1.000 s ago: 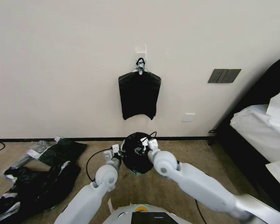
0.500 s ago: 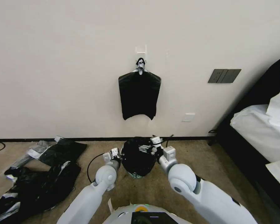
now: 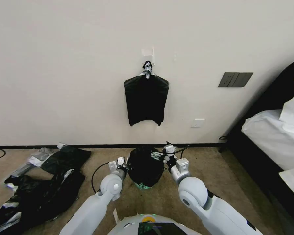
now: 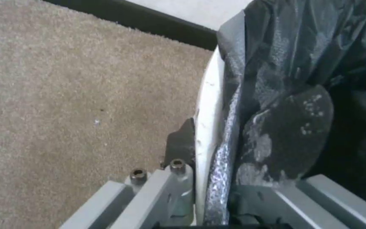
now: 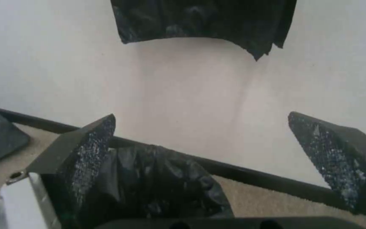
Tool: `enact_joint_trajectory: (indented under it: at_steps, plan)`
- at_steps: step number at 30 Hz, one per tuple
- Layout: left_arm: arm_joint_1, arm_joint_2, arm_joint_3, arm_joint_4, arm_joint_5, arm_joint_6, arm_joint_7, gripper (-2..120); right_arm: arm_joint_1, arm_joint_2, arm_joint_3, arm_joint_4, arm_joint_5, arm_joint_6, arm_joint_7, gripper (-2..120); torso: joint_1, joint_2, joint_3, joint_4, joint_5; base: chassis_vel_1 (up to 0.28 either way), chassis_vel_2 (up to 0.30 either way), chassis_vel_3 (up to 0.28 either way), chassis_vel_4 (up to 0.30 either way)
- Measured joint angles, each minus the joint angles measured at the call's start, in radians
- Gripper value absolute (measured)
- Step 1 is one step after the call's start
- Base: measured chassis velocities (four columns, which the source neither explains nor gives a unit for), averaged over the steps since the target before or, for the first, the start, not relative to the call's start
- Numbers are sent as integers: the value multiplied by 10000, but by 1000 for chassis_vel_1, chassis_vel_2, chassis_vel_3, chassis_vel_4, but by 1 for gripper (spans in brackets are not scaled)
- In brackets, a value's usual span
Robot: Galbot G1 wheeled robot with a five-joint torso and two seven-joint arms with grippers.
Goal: Place a trash bag onto the trash bin.
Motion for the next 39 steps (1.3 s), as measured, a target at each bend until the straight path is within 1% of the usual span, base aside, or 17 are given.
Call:
enact_joint_trajectory:
  at_steps: [10,11,13,15,17,19,21,23,25,27,28,29,30,32,36,37,39]
  plan:
    - [146,209,-242,-702,424,518,138,38,-167,212,297,-26,56,41,23,100,0,0,0,-1,0,0,0,0,0]
    - [196,265,-304,-867,627,569,111,47,-216,297,383,-21,71,65,3,100,0,0,0,-1,1,0,0,0,0]
    - [228,315,-339,-947,790,588,92,51,-256,340,409,-21,44,125,-27,100,0,0,0,0,2,0,0,0,0]
    - [287,449,-355,-1081,1205,451,87,61,-405,472,505,-60,-258,417,-222,100,0,0,0,0,-1,0,0,0,0]
    - [327,512,-381,-1172,1383,308,138,64,-506,587,580,-113,-510,671,-332,100,0,0,0,-1,0,0,0,0,0]
    - [529,631,-587,-1500,2004,-42,598,75,-834,897,834,-280,-1238,1301,-601,100,0,0,0,0,1,0,0,0,0]
    - [577,647,-629,-1552,2143,-144,709,77,-884,936,876,-308,-1358,1385,-641,100,0,0,0,0,1,0,0,0,0]
    - [1097,674,-992,-1882,3236,-1091,1598,89,-1431,1330,1414,-582,-2443,2382,-1000,100,1,0,0,0,1,0,0,0,0]
    - [1265,661,-1097,-1930,3596,-1376,1848,92,-1581,1426,1569,-616,-2625,2605,-1061,100,0,0,0,-3,2,0,0,0,0]
    - [2174,496,-1675,-2013,5451,-2831,2775,99,-2354,1947,2468,-773,-3235,3660,-1404,100,0,0,0,0,1,0,0,0,0]
    - [2174,496,-1675,-2013,5451,-2831,2775,99,-2354,1947,2468,-773,-3235,3660,-1404,100,0,0,0,0,1,0,0,0,0]
    - [2465,433,-1840,-2006,6035,-3247,3005,99,-2566,2061,2714,-822,-3378,3966,-1544,100,1,0,0,2,1,0,0,0,0]
    - [2998,313,-2219,-1940,7034,-4001,3381,100,-3079,2340,3354,-984,-3779,4959,-1914,100,-1,0,0,-1,1,0,0,0,0]
    - [3260,250,-2388,-1888,7452,-4314,3537,100,-3312,2487,3656,-1075,-4010,5420,-2072,100,0,0,0,1,1,0,0,0,0]
    - [4417,-357,-3217,-1748,8963,-5499,4060,100,-4633,3520,4788,-1232,-5215,7508,-3136,100,-1,0,0,-2,-1,0,0,0,0]
    - [4417,-357,-3217,-1748,8963,-5499,4060,100,-4633,3520,4788,-1232,-5215,7508,-3136,100,-1,0,0,-2,-1,0,0,0,0]
    - [5035,-789,-3557,-1781,9684,-6182,4193,100,-5369,3997,4961,-1185,-5603,8197,-3376,100,0,0,-1,-2,-2,0,0,0,0]
